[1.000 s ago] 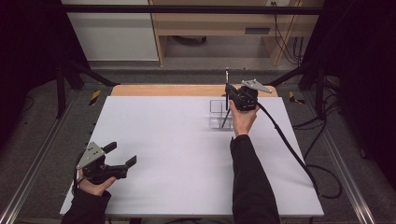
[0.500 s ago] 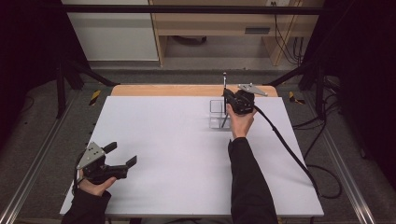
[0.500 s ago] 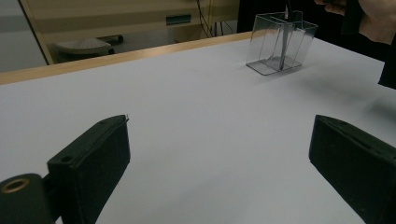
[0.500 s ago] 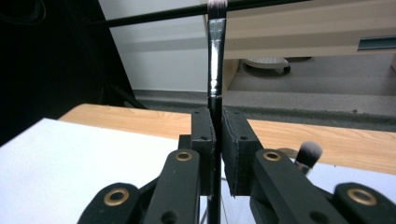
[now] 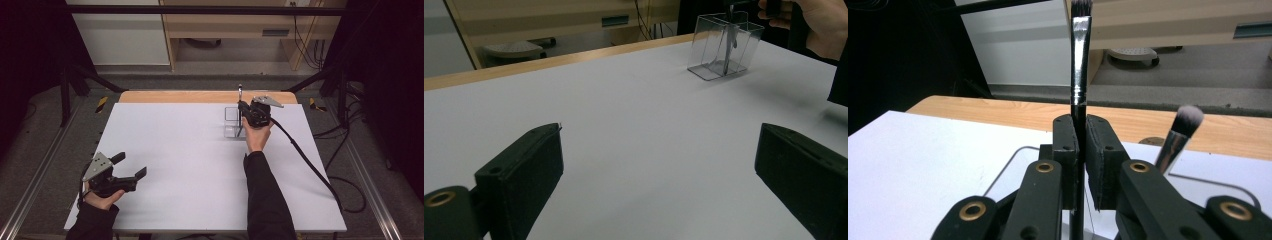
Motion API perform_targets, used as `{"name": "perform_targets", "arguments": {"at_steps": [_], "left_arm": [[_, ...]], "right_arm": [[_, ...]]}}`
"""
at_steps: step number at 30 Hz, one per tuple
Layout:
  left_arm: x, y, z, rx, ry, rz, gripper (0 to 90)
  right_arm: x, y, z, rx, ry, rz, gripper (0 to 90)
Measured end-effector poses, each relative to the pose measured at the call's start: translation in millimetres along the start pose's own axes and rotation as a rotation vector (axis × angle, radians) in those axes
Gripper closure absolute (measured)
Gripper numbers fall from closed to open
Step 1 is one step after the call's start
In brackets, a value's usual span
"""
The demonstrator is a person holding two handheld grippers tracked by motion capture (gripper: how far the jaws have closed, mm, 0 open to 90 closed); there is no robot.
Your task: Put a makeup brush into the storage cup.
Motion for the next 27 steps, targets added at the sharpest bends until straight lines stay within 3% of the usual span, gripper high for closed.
{"name": "perform_targets", "arguments": {"at_steps": [8,13,19,27], "left_arm": [[0.7,0.4,0.6,0.007,-0.008,0.0,4.9],[1.0,0.8,0.6,0.007,-0.009,0.0,4.9],[1.0,1.1,0.5,0.007,-0.008,0.0,4.9],[1.6,1.2,0.8,0.006,-0.008,-0.004,4.9]], "right_arm": [[-3.3,1.1,7.7,-0.016,-0.035,-0.009,83.0],[-10.4,-2.3,7.4,-0.025,-0.046,-0.03,76.8],[-29.5,-4.5,0.7,-0.039,-0.026,-0.046,71.7],[-58.4,-7.7,-2.6,-0.065,-0.015,-0.113,54.7]]}}
Point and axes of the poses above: each handheld gripper's, and its own axes: x roughly forward along the jaws, z roughly out of its underside, y roughly to its right, the point moved 3 cm from there along x, roughly forward along the jaws, and after that the axes turned 4 degrees about -x, right-handed, at the moved point
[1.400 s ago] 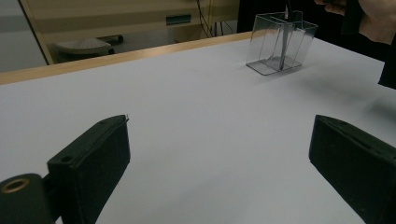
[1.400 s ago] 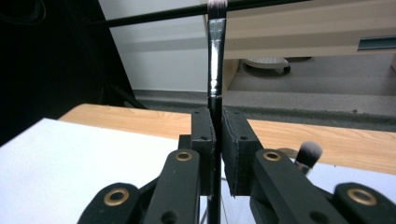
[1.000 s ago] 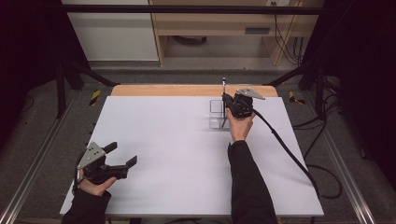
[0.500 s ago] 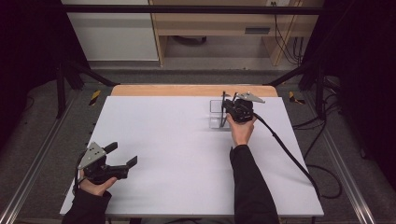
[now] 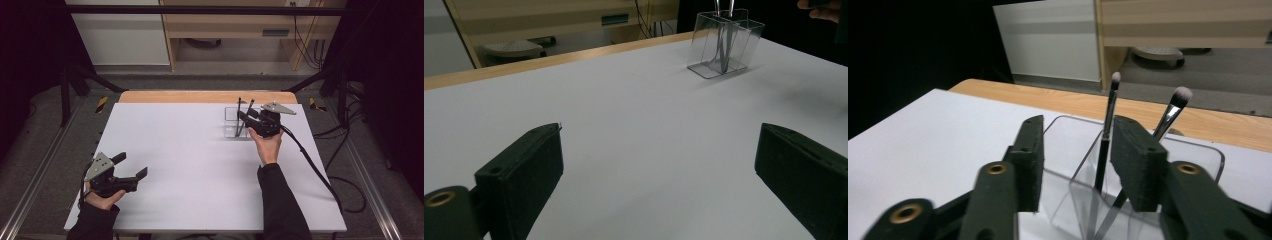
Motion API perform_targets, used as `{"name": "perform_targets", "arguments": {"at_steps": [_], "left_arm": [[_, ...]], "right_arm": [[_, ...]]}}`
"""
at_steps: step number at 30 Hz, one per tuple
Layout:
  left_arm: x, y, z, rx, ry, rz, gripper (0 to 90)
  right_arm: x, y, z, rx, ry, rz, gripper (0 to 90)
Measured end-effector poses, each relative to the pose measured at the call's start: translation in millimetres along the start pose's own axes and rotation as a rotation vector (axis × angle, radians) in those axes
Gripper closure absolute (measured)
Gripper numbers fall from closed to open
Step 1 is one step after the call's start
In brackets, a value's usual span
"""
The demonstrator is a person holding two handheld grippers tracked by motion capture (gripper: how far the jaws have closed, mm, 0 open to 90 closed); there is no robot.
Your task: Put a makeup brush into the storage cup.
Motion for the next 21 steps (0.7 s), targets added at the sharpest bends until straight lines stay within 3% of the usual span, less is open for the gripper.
{"name": "perform_targets", "arguments": {"at_steps": [9,15,21], "left_arm": [[-0.3,-0.8,-0.2,-0.002,0.001,-0.001,4.9],[-1.4,-2.2,-0.5,0.0,0.0,-0.005,4.9],[-1.2,-2.4,-0.2,0.0,-0.003,-0.005,4.9]], "right_arm": [[-25.3,-7.5,1.9,-0.025,-0.001,-0.068,33.9],[-39.9,-11.1,3.5,-0.069,0.004,-0.075,25.1],[-54.7,-12.9,7.7,-0.074,0.02,-0.098,17.1]]}}
Point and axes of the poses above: each handheld gripper's, and its own axes: x roughly forward along the jaws, z roughly out of its underside, y roughly to its right, the point moved 3 cm from there along x, roughly forward along the jaws, and after that the axes turned 4 degrees about -x, right-handed, at the moved point
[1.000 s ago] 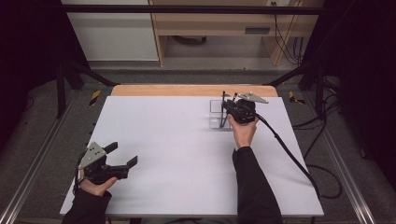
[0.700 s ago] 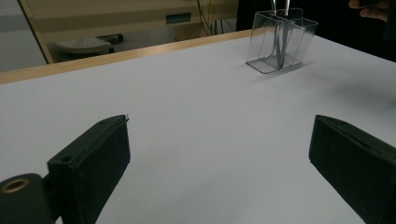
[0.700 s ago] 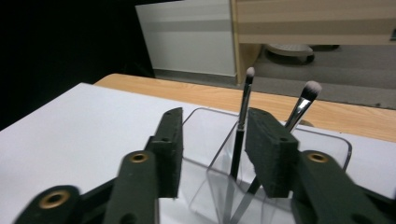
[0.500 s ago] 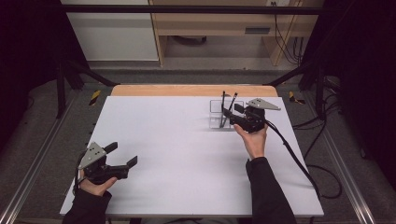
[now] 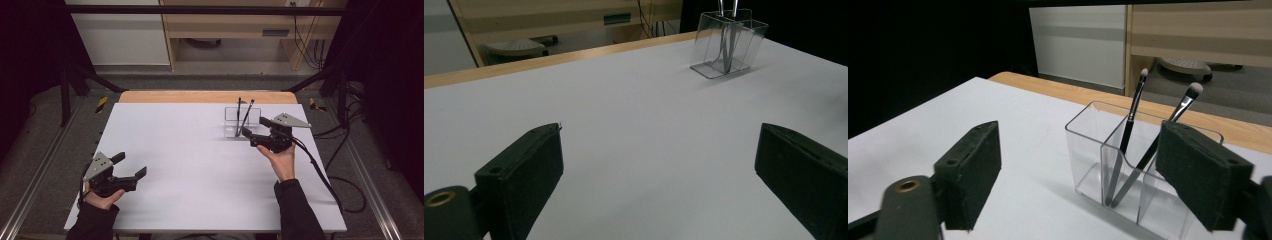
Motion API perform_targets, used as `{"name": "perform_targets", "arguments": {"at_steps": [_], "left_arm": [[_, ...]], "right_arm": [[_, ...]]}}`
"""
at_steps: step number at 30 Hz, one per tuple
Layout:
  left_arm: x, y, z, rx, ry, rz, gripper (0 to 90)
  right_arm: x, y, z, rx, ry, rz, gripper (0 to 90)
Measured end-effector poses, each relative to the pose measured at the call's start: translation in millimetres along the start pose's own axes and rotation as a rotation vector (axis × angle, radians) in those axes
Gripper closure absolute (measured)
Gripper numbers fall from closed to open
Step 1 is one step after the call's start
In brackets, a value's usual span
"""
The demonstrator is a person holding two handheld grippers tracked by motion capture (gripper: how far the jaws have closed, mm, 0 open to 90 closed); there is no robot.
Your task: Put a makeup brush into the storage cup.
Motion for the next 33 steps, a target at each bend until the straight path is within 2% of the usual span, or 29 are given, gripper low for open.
{"name": "perform_targets", "arguments": {"at_steps": [8,13,20,24,33], "left_arm": [[0.0,0.4,-0.4,-0.001,0.001,0.0,4.8],[-0.1,0.4,-0.4,-0.001,0.0,0.001,4.7],[0.7,1.1,-0.1,-0.006,0.002,0.001,4.7],[0.8,1.5,0.0,-0.005,0.002,0.002,4.7],[0.2,1.0,0.1,-0.003,-0.001,0.0,4.7]], "right_arm": [[-21.2,-5.2,6.5,-0.008,0.013,-0.013,12.4],[-32.4,-8.6,13.2,-0.029,-0.001,0.001,8.9],[-48.0,-12.4,24.3,-0.034,0.002,0.01,4.1],[-56.1,-15.9,27.6,-0.041,0.01,-0.001,3.6],[-72.1,-16.9,41.6,-0.058,-0.013,0.017,3.3]]}}
Point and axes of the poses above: each handheld gripper's, and its own axes: x roughly forward along the jaws, z roughly out of its underside, y roughly to its right, the point moved 3 cm from there along x, roughly forward along the jaws, and after that the axes turned 4 degrees about -x, right-handed, at the moved point
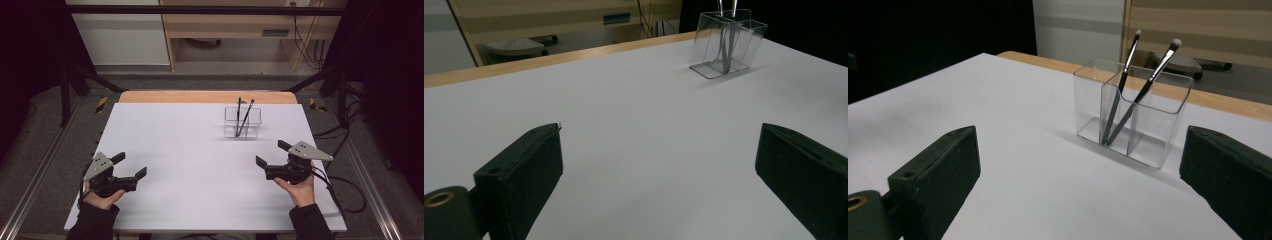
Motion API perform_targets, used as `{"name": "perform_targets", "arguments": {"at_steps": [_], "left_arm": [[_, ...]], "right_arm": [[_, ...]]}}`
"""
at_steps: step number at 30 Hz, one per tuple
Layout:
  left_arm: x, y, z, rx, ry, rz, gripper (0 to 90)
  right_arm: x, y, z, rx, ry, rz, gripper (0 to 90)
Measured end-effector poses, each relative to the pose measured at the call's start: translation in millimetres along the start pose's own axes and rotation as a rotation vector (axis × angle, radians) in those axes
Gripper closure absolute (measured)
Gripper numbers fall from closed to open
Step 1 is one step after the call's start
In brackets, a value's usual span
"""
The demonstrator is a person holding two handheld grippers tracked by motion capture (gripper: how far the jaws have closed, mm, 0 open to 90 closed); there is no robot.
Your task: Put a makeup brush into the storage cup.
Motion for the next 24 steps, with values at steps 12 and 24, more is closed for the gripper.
{"name": "perform_targets", "arguments": {"at_steps": [12,24], "left_arm": [[-0.9,0.0,-0.4,-0.006,0.009,0.0,4.6],[-0.7,1.2,0.4,-0.001,0.01,0.001,4.6]], "right_arm": [[-16.2,3.4,22.6,0.004,-0.023,0.021,2.7],[-24.9,5.0,32.8,0.012,-0.029,0.036,2.5]]}}
Point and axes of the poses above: each handheld gripper's, and its own axes: x roughly forward along the jaws, z roughly out of its underside, y roughly to its right, the point moved 3 cm from there along x, roughly forward along the jaws, and after that the axes turned 4 degrees about -x, right-handed, at the moved point
